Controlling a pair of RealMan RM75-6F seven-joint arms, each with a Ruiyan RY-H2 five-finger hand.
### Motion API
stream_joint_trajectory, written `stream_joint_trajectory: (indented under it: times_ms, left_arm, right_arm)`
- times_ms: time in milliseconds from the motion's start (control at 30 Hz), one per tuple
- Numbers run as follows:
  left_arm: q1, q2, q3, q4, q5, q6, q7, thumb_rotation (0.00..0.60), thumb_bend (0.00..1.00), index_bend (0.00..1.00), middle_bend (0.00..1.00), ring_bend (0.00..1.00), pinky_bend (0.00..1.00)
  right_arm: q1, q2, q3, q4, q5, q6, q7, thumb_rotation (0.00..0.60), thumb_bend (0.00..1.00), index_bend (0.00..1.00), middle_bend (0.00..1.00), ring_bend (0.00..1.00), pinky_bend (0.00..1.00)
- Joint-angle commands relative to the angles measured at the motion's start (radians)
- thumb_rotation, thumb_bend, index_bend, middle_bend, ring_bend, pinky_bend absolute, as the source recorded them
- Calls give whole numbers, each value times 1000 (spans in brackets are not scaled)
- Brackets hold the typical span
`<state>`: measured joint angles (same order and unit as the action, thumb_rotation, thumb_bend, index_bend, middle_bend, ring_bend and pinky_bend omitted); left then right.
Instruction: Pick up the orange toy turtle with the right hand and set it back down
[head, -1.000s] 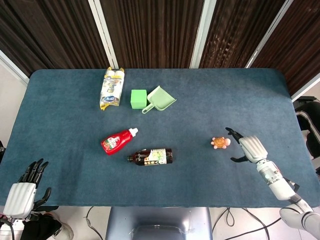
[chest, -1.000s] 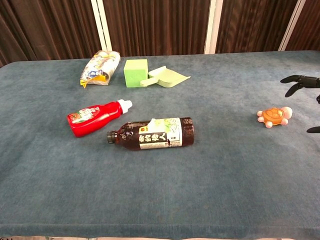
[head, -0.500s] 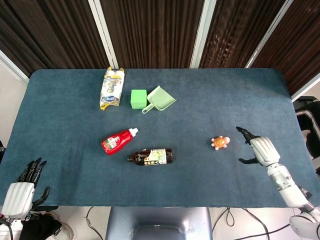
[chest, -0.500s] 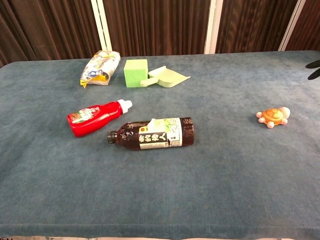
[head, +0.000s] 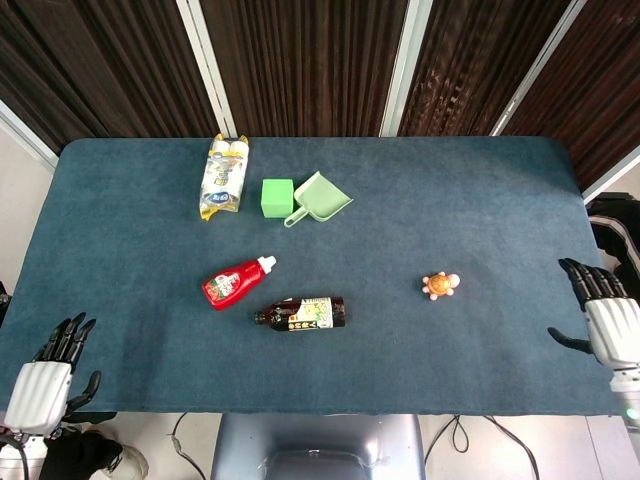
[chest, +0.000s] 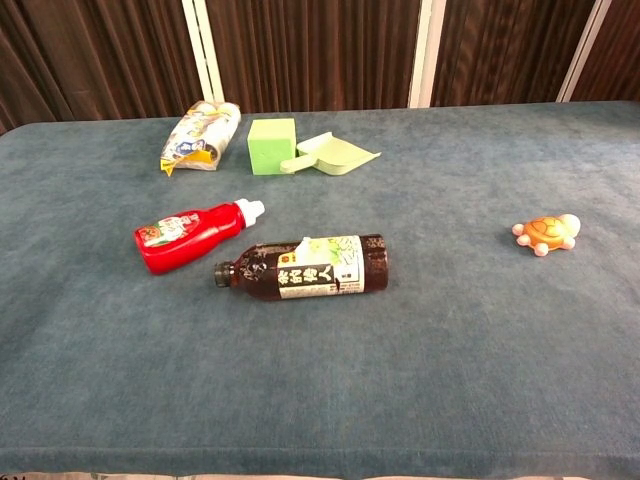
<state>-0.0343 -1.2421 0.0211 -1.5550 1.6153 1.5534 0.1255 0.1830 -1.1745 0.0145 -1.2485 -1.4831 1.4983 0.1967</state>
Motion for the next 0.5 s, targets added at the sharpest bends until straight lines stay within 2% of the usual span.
stream_joint_trajectory:
  times_ms: [33,200,500]
  left_arm:
    - [-3,4,-1,-9,1,-4,13,600,399,19,20,39,324]
    - [-8,11,0,-24,-3,-16,42,600,399,19,20,39,324]
    - [-14,9,3,-49,3,-26,79,600,399,19,20,39,324]
  right_arm:
    - [-17,-20,5,33,-4,18,4,600,10,171,202,174,250]
    - [-13,-37,12,81,-4,-12,55,600,10,180,202,174,249]
    - [-1,-37,41,97,18,-60,82,600,10,186,202,174,249]
